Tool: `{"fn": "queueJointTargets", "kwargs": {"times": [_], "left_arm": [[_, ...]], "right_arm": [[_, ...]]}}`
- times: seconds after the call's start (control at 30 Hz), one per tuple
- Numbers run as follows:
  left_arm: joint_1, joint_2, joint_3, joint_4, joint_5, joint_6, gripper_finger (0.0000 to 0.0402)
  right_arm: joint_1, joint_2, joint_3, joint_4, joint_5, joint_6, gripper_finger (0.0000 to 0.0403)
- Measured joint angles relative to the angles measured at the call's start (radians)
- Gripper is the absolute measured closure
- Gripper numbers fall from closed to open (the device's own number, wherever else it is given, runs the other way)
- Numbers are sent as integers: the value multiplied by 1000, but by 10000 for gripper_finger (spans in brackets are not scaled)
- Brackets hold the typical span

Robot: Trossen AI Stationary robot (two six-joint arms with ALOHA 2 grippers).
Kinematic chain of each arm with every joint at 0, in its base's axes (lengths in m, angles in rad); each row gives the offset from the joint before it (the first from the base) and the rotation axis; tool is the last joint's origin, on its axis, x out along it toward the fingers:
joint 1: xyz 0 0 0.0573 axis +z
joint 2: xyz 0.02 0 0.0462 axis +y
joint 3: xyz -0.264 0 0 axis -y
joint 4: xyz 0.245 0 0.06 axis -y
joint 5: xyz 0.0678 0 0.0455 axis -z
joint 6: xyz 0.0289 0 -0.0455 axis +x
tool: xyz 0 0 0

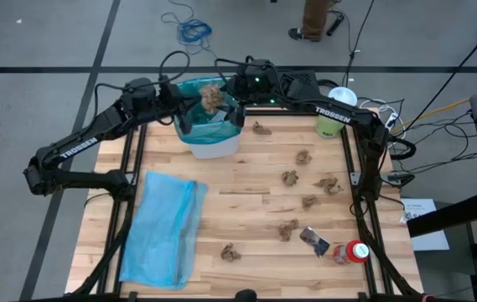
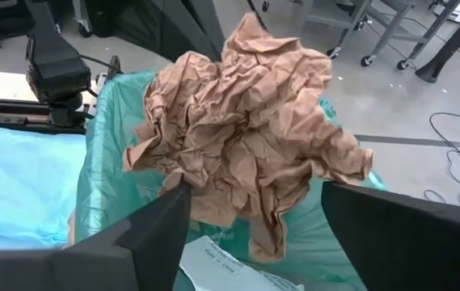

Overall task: Place trash/remove bag and relplace
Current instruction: Put the brown paper into the blue trash bag inside the white trash bin

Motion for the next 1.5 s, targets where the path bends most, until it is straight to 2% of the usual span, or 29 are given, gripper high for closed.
{"fn": "queueJointTargets", "kwargs": {"times": [0.37,0.6,0.67,0.8,0.87,1.1,1.27,1.5], "left_arm": [[0,-27,1,23,-65,59,309],[0,-49,24,16,-105,57,288],[0,-55,27,15,-105,57,288],[0,-71,27,-42,-105,59,288],[0,-77,27,-62,-106,58,288],[0,-80,27,-67,-106,57,288],[0,-79,26,-65,-106,57,288],[0,-79,26,-70,-106,52,288]], "right_arm": [[0,0,0,31,0,47,114],[-8,-6,0,-33,5,24,116],[-10,-19,0,-75,52,-23,116],[-15,-77,0,-167,276,-136,116],[-36,-114,1,-206,309,-142,117],[-156,-149,1,-448,125,-55,117],[-231,-109,-32,-579,113,-34,117],[-245,-98,-259,-501,24,-61,117]]}}
